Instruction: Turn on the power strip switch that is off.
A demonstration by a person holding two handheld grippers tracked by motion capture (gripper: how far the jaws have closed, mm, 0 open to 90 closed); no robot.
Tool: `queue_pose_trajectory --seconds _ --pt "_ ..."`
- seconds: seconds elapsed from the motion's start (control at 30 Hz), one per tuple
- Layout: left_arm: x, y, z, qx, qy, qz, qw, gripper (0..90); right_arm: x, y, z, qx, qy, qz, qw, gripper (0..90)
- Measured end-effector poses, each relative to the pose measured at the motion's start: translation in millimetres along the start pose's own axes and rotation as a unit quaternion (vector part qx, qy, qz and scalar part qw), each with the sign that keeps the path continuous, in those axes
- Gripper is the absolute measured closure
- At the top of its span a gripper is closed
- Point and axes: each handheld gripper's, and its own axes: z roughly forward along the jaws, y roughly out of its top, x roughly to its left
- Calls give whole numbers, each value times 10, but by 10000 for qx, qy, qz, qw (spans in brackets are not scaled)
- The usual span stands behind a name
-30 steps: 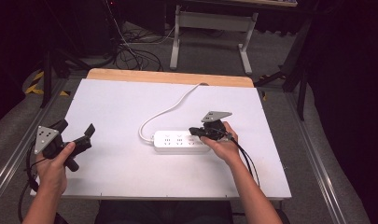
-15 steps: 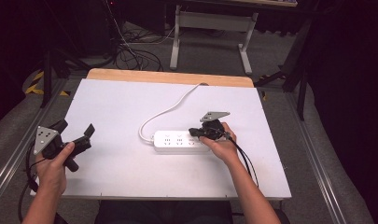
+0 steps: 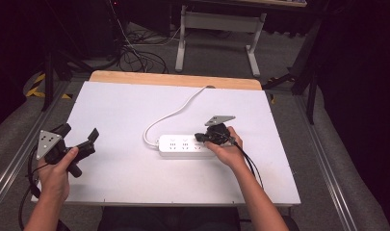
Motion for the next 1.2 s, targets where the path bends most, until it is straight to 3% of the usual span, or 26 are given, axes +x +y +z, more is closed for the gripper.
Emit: queue_pose_trajectory --seconds 0.47,0.6,0.73,1.2 --pt "-3 -1 4 7 -9 12 10000 22 6 -9 7 41 -2 117 9999 900" --pt "-7 0 -1 6 -6 14 10000 22 39 0 8 67 -121 4 9999 900" --pt "-1 -1 -4 -2 11 -1 10000 23 32 11 13 111 -112 71 9999 900" --pt "-4 2 -8 -12 -23 -7 10000 22 67 21 13 145 -219 -56 9996 900"
